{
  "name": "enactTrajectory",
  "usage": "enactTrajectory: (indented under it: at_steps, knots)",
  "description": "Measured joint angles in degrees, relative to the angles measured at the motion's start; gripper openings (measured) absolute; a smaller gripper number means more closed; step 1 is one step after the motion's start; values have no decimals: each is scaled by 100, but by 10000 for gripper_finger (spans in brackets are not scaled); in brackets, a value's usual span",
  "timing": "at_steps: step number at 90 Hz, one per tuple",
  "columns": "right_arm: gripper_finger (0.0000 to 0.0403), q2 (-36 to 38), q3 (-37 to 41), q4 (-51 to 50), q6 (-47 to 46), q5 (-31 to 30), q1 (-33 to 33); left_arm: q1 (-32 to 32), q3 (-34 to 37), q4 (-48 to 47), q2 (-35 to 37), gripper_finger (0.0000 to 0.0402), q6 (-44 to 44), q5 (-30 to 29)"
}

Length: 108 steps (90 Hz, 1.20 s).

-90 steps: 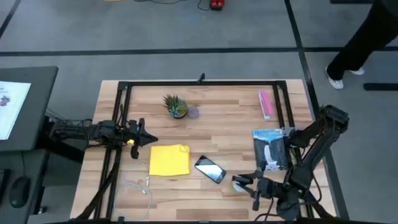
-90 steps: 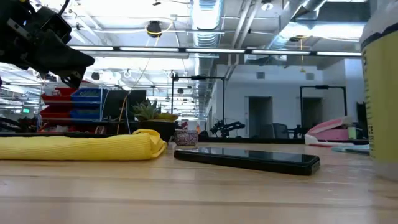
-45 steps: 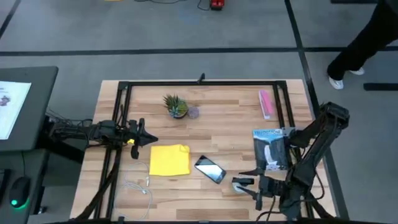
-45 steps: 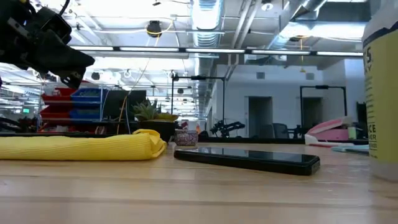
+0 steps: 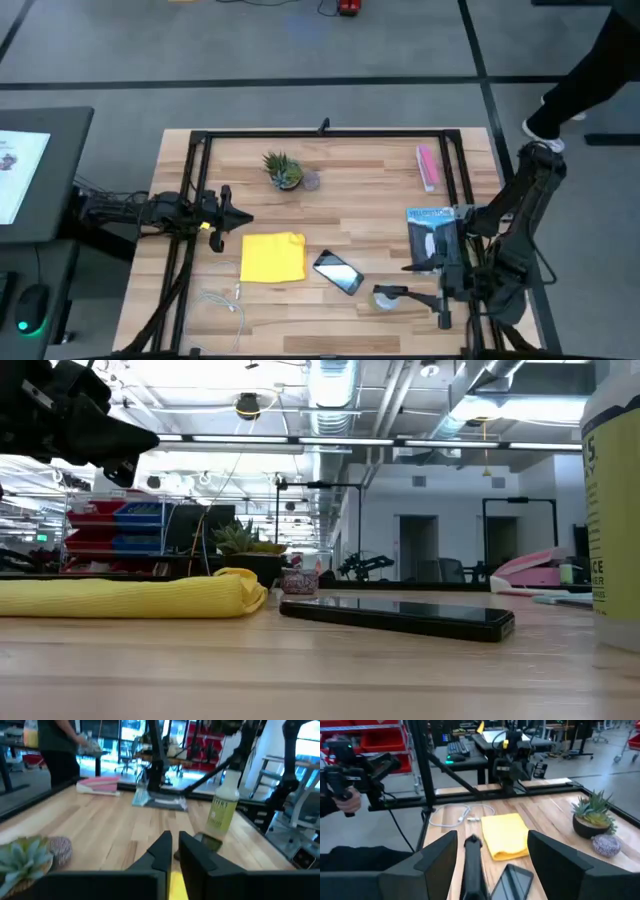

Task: Apply microfiber cloth
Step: Spray the front side of the cellphone using a spray bottle

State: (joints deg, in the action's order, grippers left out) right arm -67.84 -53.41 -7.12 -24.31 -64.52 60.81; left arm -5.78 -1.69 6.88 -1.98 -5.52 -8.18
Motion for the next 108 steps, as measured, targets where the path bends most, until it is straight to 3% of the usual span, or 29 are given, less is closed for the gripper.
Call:
enactTrajectory:
  at_steps: [13,24,43,59,71,88,108]
  knots:
    - [230,286,0,230,481,-23,-134,-2,-391,445,-581,71,421,-15]
    - [230,435,0,320,781,-25,-370,-2,-939,426,-1545,107,899,90]
    - [230,484,0,321,790,-16,-819,-33,-2401,363,-3939,147,1615,972]
    - [230,477,0,291,788,44,-982,-308,-3728,-74,-6035,171,2298,1351]
    - [230,477,0,286,784,157,-985,-492,-4666,-408,-7436,196,2574,2058]
    - [230,477,0,286,772,175,-985,-604,-5586,-639,-8997,236,3388,2101]
    - [230,475,0,266,771,176,-985,-381,-6184,-765,-10269,281,3783,1868]
